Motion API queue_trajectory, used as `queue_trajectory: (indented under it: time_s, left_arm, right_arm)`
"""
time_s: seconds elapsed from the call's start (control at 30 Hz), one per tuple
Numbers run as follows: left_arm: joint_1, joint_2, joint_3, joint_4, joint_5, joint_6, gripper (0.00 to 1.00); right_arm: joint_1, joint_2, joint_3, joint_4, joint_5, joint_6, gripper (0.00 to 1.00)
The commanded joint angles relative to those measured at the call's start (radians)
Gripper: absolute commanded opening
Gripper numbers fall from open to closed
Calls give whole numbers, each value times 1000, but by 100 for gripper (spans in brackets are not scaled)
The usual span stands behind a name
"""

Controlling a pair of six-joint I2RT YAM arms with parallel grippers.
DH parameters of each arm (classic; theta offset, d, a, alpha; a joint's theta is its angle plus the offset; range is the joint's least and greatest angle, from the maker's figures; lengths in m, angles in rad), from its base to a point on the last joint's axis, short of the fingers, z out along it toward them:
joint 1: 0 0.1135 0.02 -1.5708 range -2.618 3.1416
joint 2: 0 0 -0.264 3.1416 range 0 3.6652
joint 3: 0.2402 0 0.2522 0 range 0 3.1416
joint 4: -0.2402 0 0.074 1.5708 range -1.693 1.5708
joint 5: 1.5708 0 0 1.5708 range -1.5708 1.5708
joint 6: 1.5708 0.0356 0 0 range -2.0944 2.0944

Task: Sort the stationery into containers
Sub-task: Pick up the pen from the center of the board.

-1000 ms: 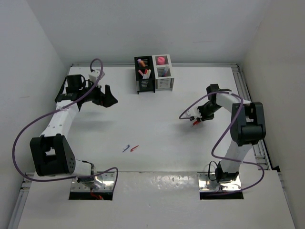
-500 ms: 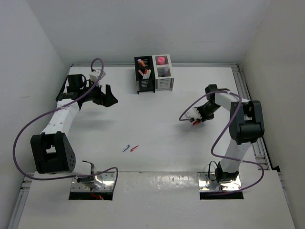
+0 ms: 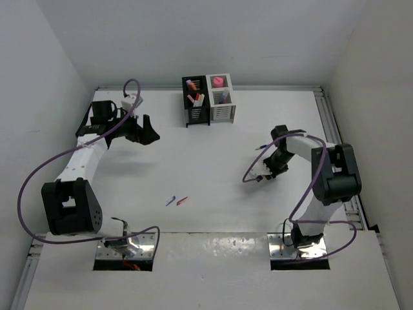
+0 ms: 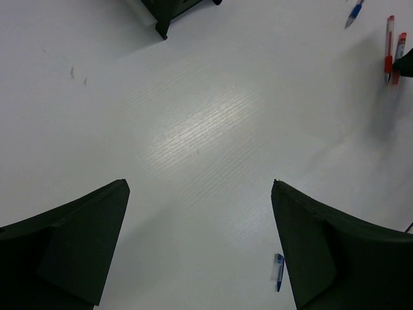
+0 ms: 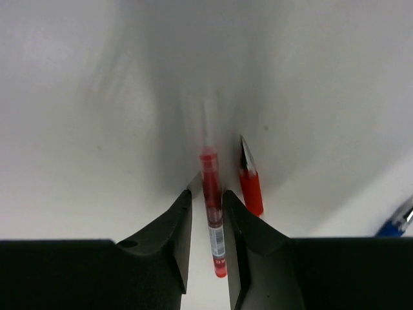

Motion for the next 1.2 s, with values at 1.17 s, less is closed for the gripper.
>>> queue_trajectory:
  time_s: [1.17]
  left_arm:
    - [41,-59,-3,136,78,-70,98]
  right_arm:
    - [93,10,483,1166,-478,2037,0]
